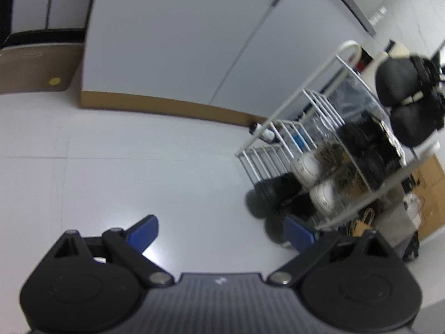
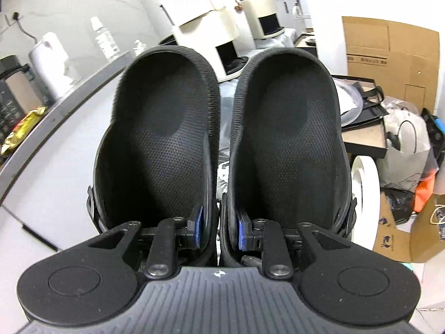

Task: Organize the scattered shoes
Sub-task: 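Carry the black clogs up to the rack's top shelf with the right gripper, then lower the clogs onto the top shelf and open the right gripper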

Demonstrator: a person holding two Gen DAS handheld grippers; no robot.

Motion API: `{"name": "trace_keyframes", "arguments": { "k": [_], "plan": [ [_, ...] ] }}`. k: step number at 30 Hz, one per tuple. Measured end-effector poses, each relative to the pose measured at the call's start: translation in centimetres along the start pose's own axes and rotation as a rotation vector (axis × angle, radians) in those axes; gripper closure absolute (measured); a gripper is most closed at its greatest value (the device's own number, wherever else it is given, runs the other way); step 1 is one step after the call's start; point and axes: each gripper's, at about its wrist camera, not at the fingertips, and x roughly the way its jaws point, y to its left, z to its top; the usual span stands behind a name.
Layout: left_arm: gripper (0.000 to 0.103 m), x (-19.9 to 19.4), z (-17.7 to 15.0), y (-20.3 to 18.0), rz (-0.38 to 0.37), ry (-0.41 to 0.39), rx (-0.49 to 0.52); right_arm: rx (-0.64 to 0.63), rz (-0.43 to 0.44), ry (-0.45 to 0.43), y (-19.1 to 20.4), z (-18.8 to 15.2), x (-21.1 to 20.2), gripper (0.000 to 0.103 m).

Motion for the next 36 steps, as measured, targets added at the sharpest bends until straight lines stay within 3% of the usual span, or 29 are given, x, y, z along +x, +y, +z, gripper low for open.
{"name": "trace_keyframes", "arguments": {
  "k": [8,20,23,24,27,33,35,36],
  "plan": [
    [0.005,1.2,-0.1,1.1,-0.021,0.07,-0.102,0.029,-0.05,0.028,-0.1,1.2,2.4,0.075],
    [0.005,0.9,-0.4,1.7,-0.035,0.103,-0.126,0.054,-0.055,0.021,-2.6,4.5,6.7,0.076],
    [0.005,0.9,-0.5,1.6,-0.019,0.1,-0.113,0.051,-0.065,0.001,-3.4,4.8,8.1,0.082],
    [0.005,1.0,-0.5,1.6,-0.016,0.103,-0.111,0.049,-0.068,-0.007,-3.6,4.9,8.4,0.094],
    [0.005,1.1,-0.6,1.7,-0.013,0.111,-0.113,0.048,-0.071,-0.041,-4.3,5.3,9.5,0.094],
    [0.005,1.2,-0.5,1.6,-0.011,0.113,-0.112,0.072,-0.069,-0.1,-5.5,5.5,9.9,0.088],
    [0.005,1.3,-0.5,1.5,-0.014,0.117,-0.11,0.079,-0.079,-0.119,-5.7,5.6,9.3,0.076],
    [0.005,1.2,-0.6,1.4,-0.017,0.12,-0.107,0.079,-0.08,-0.125,-5.7,5.7,9.0,0.064]
  ]
}}
